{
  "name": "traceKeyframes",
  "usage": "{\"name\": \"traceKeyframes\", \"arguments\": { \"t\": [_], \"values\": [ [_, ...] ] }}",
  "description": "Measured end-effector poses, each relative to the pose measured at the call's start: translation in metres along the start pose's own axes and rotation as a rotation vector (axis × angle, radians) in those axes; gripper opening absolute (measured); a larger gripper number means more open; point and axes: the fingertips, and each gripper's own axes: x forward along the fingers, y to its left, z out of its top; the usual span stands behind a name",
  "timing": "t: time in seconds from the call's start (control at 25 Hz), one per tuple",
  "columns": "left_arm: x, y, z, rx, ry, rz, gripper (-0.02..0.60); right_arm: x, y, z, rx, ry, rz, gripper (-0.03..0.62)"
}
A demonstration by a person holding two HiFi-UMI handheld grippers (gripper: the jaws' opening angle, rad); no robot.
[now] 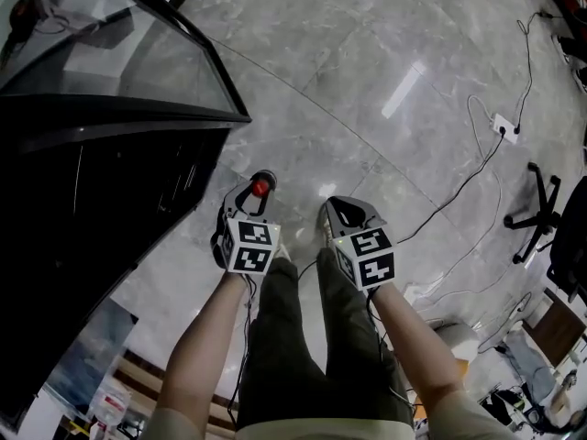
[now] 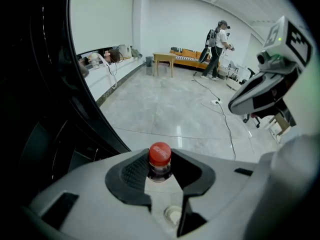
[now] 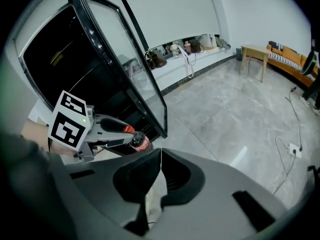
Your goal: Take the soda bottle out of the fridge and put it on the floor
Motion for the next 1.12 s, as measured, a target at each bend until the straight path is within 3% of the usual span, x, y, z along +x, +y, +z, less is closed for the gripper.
{"name": "traceKeyframes", "arguments": {
  "t": [0.56,1.12],
  "values": [
    [0.117,-0.017,-0.07,0.038,0.106,-0.077,0.127,0.111,-0.044,-0.088,0.117,0.119,0.015,-0.003],
    [0.216,-0.03,-0.138,0.075,0.197,-0.107,0.129,0.195,-0.063,-0.148,0.241,0.127,0.086,-0.003]
  ]
}}
